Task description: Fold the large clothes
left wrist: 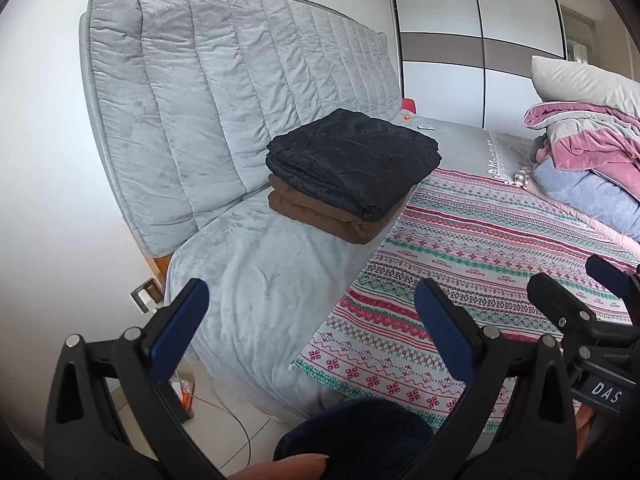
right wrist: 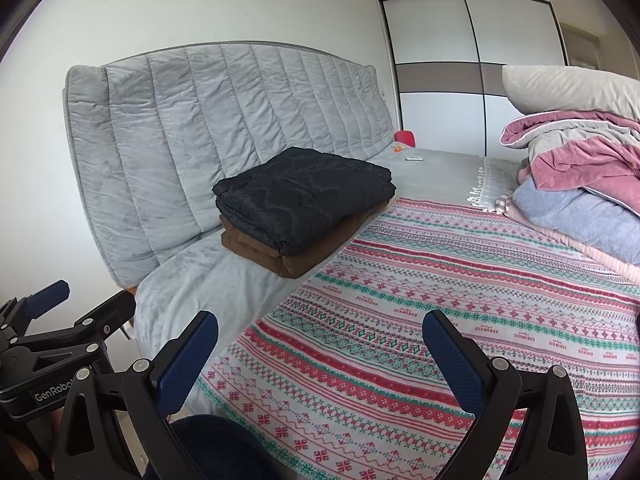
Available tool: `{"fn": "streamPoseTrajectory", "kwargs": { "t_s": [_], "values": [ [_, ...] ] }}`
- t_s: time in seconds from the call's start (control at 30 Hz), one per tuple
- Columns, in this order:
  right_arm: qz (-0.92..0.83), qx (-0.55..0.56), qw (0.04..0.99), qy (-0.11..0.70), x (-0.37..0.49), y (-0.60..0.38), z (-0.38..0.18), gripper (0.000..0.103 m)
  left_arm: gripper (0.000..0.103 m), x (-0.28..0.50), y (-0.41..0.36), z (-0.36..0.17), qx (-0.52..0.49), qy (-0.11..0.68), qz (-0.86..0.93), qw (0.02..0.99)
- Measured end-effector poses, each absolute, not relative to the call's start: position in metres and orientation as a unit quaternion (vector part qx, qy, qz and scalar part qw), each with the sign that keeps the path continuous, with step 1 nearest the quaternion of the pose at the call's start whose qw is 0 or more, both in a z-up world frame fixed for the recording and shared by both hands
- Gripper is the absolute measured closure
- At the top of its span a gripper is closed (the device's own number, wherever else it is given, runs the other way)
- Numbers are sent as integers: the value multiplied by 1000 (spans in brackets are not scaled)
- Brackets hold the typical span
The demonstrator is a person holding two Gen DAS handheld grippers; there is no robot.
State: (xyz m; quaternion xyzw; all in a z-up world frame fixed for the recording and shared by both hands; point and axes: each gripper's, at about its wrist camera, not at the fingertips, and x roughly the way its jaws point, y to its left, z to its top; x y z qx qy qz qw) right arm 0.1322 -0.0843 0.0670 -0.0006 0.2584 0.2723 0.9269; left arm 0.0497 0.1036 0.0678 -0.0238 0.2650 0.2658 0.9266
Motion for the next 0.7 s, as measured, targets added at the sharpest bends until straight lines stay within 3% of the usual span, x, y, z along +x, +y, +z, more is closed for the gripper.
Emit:
{"fn": "streamPoseTrajectory", "kwargs": {
  "t_s": [0.7],
  "values": [
    [273, -1, 927, 259, 132, -85, 67, 0, 1, 49, 99, 69, -7, 262, 263, 928]
  ]
}}
